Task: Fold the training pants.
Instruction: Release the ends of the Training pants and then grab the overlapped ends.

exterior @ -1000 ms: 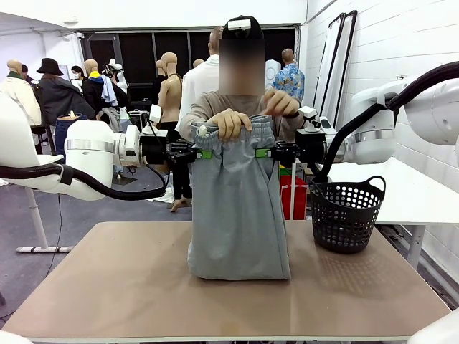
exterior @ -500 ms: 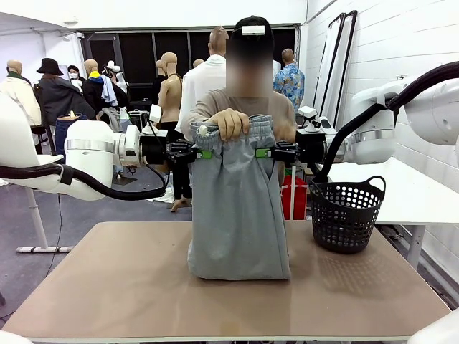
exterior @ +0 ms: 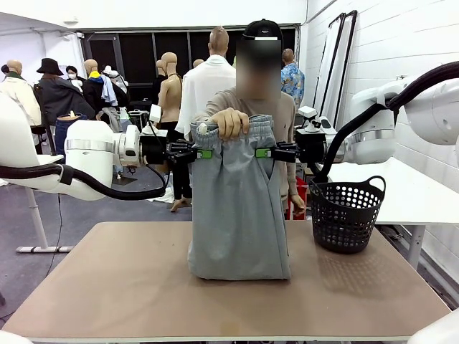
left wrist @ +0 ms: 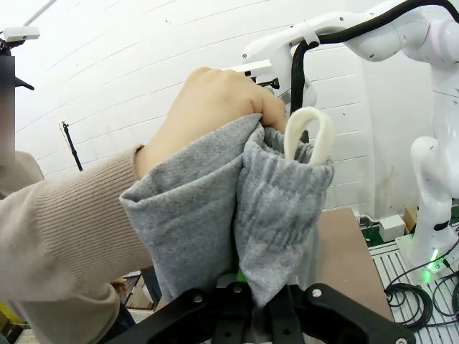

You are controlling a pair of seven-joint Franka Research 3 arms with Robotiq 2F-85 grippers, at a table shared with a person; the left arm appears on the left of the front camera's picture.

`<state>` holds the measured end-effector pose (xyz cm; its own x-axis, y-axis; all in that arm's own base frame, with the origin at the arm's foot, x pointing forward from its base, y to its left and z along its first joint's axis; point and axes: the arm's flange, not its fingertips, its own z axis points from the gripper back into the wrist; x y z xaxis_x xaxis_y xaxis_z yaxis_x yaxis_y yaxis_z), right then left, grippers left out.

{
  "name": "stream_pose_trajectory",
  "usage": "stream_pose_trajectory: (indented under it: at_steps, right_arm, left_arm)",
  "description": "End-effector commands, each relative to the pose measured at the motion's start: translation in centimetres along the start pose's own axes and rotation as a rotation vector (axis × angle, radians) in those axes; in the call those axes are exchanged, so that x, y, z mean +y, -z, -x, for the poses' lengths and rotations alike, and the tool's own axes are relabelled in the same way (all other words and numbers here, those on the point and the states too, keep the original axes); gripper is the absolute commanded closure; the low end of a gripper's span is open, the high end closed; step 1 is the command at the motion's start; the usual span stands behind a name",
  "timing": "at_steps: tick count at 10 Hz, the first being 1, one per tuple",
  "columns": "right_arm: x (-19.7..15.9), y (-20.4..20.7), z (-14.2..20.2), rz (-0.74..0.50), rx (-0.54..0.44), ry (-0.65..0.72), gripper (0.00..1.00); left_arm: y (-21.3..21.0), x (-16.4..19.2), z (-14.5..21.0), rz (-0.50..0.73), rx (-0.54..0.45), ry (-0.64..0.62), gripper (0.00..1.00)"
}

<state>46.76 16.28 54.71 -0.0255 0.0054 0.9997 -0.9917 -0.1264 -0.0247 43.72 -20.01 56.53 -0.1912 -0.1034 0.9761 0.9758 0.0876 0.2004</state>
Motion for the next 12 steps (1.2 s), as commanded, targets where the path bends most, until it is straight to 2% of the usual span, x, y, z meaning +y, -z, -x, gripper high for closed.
stream_pose_trajectory:
  at_steps: [1, 12]
  right_arm:
    - [0.07, 0.08, -0.11, -0.003, -0.001, -0.005, 1.0]
    - [0.07, 0.08, -0.11, -0.003, -0.001, -0.005, 1.0]
  left_arm:
    - [-0.06, -0.15, -0.18, 0.002, -0.006, 0.005, 1.0]
    - [-0.06, -0.15, -0.18, 0.002, -0.006, 0.005, 1.0]
